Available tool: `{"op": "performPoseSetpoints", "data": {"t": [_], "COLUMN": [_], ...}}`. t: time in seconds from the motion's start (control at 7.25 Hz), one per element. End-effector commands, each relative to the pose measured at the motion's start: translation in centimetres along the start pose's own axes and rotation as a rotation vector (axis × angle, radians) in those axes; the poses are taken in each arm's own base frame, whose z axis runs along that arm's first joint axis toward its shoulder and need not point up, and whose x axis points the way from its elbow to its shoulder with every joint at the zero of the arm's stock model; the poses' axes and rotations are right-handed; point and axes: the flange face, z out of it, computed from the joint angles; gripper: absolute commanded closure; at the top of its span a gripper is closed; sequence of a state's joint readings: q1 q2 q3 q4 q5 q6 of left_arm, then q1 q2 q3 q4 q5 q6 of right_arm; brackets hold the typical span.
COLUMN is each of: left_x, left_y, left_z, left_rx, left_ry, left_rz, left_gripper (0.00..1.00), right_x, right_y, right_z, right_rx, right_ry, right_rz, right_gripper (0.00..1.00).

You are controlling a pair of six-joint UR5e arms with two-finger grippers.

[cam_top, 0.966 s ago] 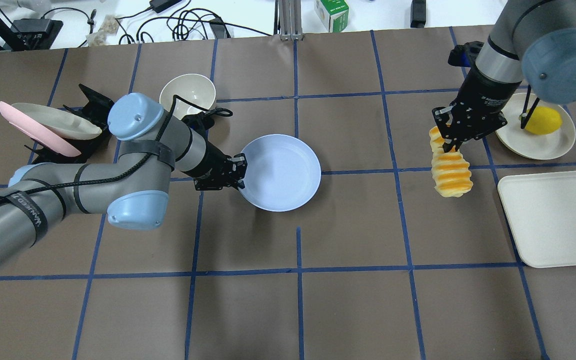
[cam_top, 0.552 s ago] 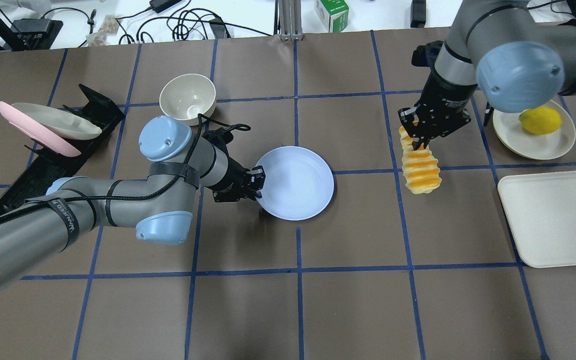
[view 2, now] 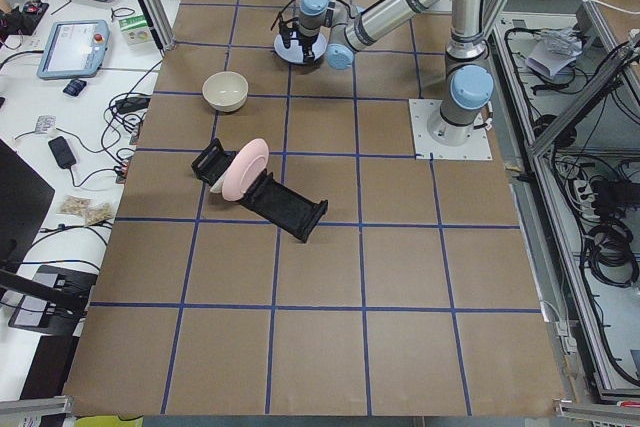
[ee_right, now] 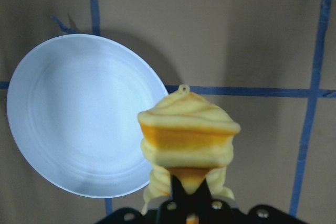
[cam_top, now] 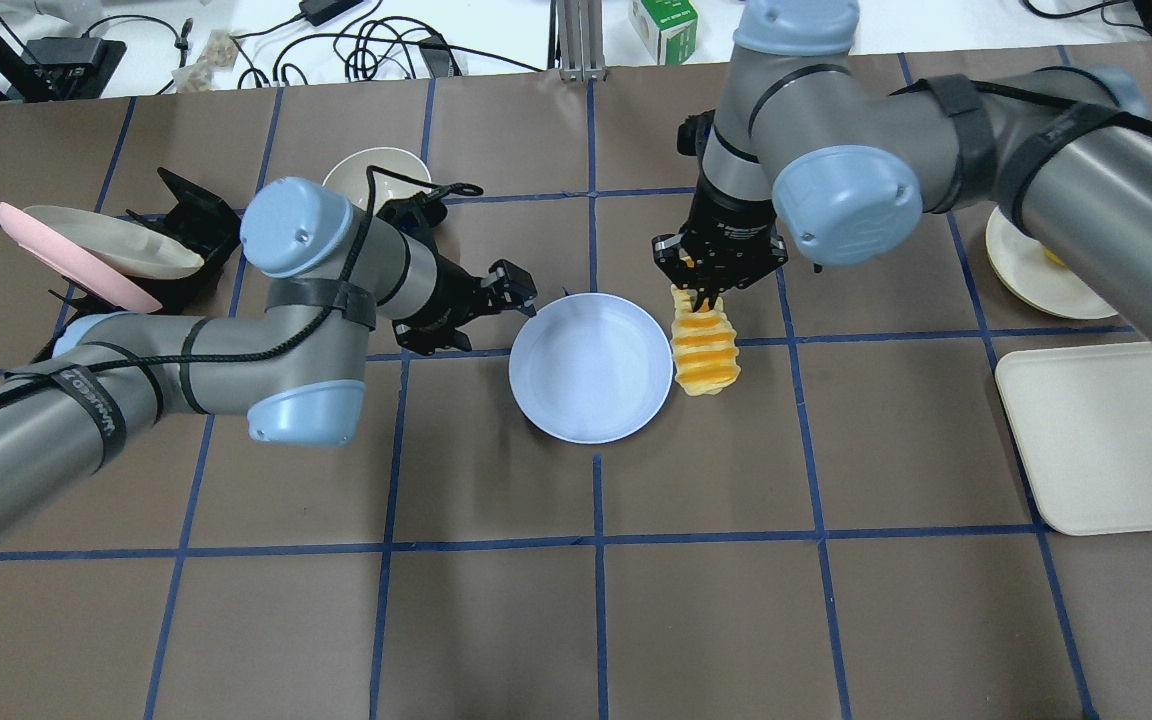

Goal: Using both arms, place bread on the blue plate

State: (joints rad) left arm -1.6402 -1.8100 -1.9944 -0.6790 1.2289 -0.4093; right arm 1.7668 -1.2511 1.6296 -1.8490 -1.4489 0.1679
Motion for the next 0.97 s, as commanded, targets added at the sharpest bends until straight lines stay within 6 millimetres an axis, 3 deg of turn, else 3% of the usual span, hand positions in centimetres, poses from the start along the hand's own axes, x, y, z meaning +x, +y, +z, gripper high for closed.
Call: {"op": "performPoseSetpoints", "data": {"t": [0.0,0.14,0.28,0.55,0.69,0.83], "left_x": [1.0,1.3,1.4,2.0,2.7,2.8], "left_y": [-3.1,-2.9,-2.0,-1.1,-0.7,-1.5], "left_z": [-7.0,-9.4,-12.2,-18.3,-21.5,-24.2], "left_rx": [-0.052,-0.061,-0.087,-0.121,-0.14,-0.11], "left_ry": [-0.029,-0.111,-0.156,-0.294,-0.306,-0.367], "left_rz": [0.028,0.108,0.161,0.223,0.248,0.315], "left_gripper": [0.0,0.0,0.0,0.0,0.0,0.0], "right_x": [-6.3,-8.7,-9.2,-9.2,-9.1,-9.0], "right_y": [-0.2,0.0,-0.5,-1.1,-0.9,-0.7], "right_z": [3.8,6.3,8.0,9.3,9.7,10.0], "right_rx": [0.043,0.046,0.044,0.041,0.034,0.025], "right_ry": [-0.004,-0.004,-0.002,-0.002,0.001,0.004], "right_rz": [0.005,0.018,0.032,0.033,0.035,0.037], "right_gripper": [1.0,1.0,1.0,1.0,0.95,0.69]}}
